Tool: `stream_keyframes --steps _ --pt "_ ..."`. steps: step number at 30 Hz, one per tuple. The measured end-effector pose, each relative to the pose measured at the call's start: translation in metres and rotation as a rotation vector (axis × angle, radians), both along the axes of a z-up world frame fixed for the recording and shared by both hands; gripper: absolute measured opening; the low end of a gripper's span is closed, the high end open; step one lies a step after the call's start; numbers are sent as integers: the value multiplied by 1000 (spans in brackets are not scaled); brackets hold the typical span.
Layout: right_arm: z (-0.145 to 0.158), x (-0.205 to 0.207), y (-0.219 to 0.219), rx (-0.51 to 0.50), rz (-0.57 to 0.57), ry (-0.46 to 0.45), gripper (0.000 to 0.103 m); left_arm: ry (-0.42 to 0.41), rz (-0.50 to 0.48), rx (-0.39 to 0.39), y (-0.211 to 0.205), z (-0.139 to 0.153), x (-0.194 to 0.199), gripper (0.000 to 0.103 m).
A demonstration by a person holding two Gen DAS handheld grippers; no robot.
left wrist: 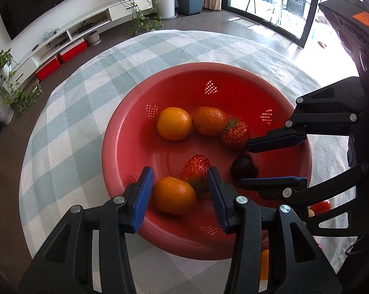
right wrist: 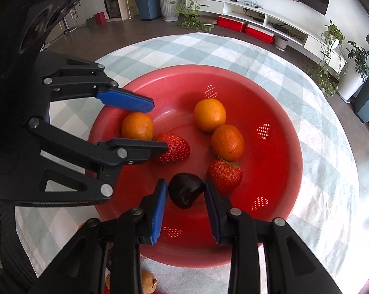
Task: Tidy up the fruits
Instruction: 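Open both tools to release the fruit and withdraw from the bowl, then grasp an orange with the left tool while the right tool grasps a red tomato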
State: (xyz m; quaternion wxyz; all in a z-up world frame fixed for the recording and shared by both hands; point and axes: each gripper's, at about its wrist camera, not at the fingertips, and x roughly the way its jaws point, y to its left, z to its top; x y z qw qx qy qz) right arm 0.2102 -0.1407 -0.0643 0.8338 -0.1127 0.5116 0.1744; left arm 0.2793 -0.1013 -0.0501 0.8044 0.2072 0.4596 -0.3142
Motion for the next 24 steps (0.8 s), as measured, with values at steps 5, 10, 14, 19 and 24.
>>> stream_keyframes --steps 5,10,14,19,24 --pt "7 -5 0 -11 -8 -14 46 -25 21 -21 8 13 -8 48" --pt "30 -34 -6 -7 -9 -107 54 -82 71 -88 32 39 -34 66" --pt "52 -79 -26 86 -45 -215 67 -117 109 -138 55 51 -70 78" --pt "58 -143 -61 327 -178 -286 80 -112 159 -202 75 44 -122 86" --pt "37 -199 -67 439 -281 -270 85 -85 168 -212 74 26 -169 86"
